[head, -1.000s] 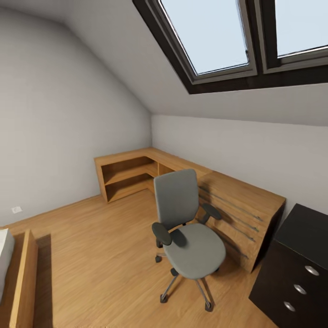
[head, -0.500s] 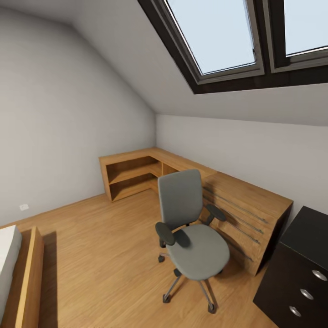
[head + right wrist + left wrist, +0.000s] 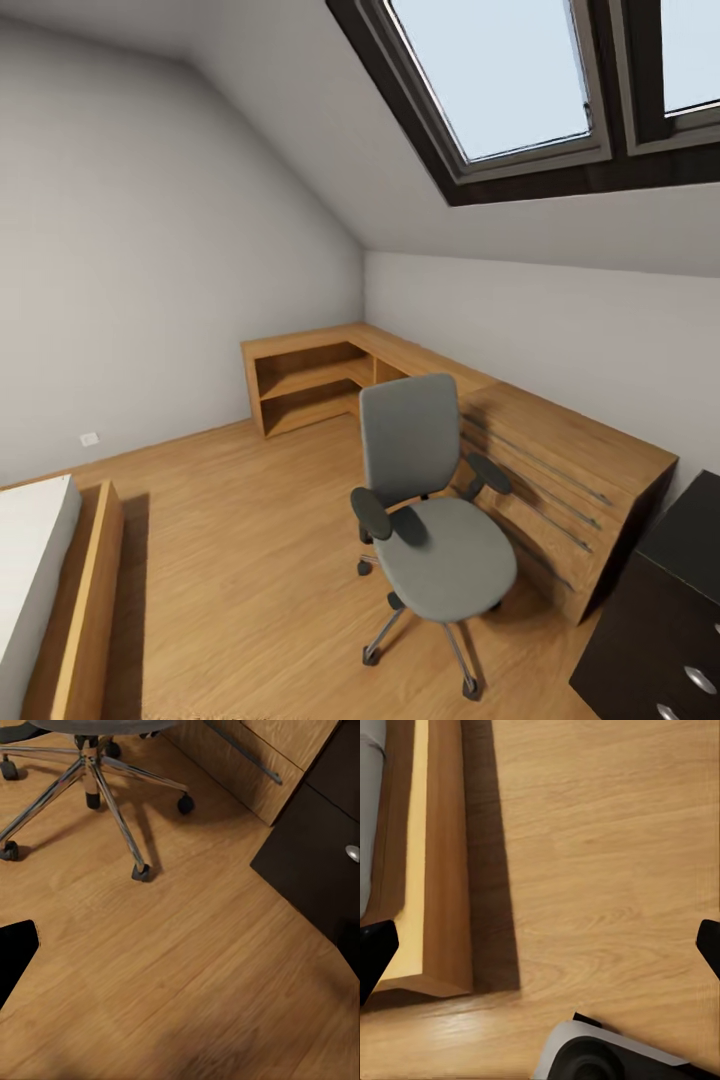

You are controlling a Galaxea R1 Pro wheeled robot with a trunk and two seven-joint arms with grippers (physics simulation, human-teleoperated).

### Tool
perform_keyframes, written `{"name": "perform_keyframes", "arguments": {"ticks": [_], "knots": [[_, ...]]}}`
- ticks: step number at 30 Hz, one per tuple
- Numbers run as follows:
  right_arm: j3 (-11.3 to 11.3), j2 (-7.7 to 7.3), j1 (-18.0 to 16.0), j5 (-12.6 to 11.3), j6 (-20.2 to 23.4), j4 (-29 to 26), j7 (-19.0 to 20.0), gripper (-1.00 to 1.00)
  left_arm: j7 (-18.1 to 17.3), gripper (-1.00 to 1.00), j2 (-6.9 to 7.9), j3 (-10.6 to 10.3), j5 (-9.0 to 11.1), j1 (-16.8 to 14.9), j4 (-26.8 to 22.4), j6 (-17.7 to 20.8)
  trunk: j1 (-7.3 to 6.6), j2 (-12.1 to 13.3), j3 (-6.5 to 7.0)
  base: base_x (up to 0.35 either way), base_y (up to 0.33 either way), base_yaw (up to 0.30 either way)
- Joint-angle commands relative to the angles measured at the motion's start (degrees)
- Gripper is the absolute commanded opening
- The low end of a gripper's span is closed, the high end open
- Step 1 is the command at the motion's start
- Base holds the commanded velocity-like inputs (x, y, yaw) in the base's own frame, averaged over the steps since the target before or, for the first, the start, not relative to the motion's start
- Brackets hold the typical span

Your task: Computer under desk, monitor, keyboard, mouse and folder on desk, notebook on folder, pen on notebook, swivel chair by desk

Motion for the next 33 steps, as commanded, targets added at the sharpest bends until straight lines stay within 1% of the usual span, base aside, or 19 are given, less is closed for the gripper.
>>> {"name": "perform_keyframes", "arguments": {"ticks": [1,26,33], "knots": [[0.48,0.03,-0.05,0.09,0.00,0.09,-0.53,1.00,0.55,1.00,0.01,-0.50,0.16,0.03,-0.13,-0.05,0.01,-0.05,-0.06,0.000,-0.021,0.253],[0.55,0.16,-0.05,0.09,0.61,0.02,-0.53,1.00,0.59,1.00,0.00,-0.51,0.16,0.03,-0.12,0.14,0.01,-0.05,-0.06,0.000,-0.003,0.259],[0.49,0.13,-0.05,0.09,2.61,-0.05,-0.53,1.00,0.55,1.00,-0.06,-0.57,0.14,0.03,-0.12,0.26,0.01,-0.05,-0.06,0.000,0.000,0.260]]}}
